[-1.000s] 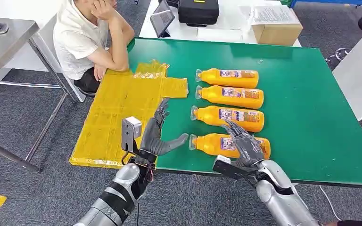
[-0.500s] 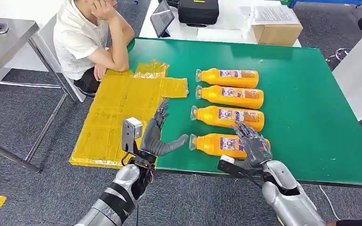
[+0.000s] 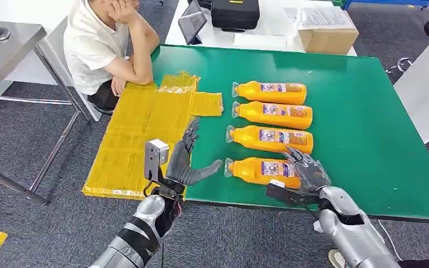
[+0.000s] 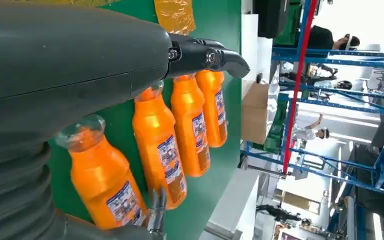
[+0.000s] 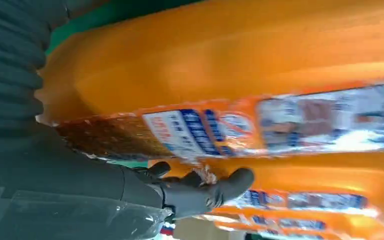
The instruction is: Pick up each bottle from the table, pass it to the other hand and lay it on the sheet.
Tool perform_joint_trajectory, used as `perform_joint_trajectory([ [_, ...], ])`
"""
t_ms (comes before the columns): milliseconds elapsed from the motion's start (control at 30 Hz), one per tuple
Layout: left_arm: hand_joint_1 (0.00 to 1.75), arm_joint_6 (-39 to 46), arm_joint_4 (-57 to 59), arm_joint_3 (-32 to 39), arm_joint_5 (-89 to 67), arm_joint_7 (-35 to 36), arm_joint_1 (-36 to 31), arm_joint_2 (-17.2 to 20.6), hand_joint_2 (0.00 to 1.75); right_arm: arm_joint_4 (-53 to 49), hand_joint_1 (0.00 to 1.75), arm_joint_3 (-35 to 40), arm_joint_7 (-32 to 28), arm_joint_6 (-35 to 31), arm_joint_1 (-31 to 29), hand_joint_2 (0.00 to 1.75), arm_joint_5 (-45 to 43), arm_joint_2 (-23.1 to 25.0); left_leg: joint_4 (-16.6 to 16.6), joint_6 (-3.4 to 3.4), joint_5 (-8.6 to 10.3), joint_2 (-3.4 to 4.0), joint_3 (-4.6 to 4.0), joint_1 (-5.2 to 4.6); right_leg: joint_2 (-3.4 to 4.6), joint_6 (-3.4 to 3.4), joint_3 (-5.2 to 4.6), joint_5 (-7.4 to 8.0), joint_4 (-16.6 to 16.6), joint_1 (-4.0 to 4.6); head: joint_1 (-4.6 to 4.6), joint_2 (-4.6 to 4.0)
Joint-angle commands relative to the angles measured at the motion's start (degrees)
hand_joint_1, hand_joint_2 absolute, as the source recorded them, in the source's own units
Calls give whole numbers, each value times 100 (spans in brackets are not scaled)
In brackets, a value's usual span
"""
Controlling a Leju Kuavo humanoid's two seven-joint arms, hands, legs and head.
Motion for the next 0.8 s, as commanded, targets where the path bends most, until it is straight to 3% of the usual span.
perform_joint_trajectory([
  [33, 0, -17, 144, 126, -14, 69, -125, 99, 175, 643, 0, 421, 235, 464, -369, 175, -91, -229, -4, -8, -4, 5, 16, 3, 6, -8, 15, -2, -5, 3, 2, 0],
  [100, 0, -19, 159, 125, -19, 69, -121, 103, 175, 647, 2, 425, 235, 584, -367, 175, -193, -262, -3, -8, -5, 6, 17, 2, 7, -8, 16, -2, -4, 2, 2, 0],
  [133, 0, -18, 162, 126, -20, 69, -125, 107, 175, 647, 148, 430, 218, 598, -365, 175, -201, -285, -5, -12, -8, 8, 29, 5, 10, -12, 27, -5, -7, 5, 0, 0],
  [167, 0, -25, 178, 133, -19, 68, -141, 112, 175, 638, 175, 433, 190, 665, -369, 175, -264, -319, -4, -9, -5, 4, 20, 4, 6, -9, 20, -3, -6, 4, 2, 0],
  [800, 0, -52, 187, 126, -33, 54, -197, 114, 175, 455, 175, 348, -69, 711, -211, 175, -659, -289, -4, -8, -4, -1, 24, 5, -2, -9, 24, -2, -7, 5, 0, 0],
])
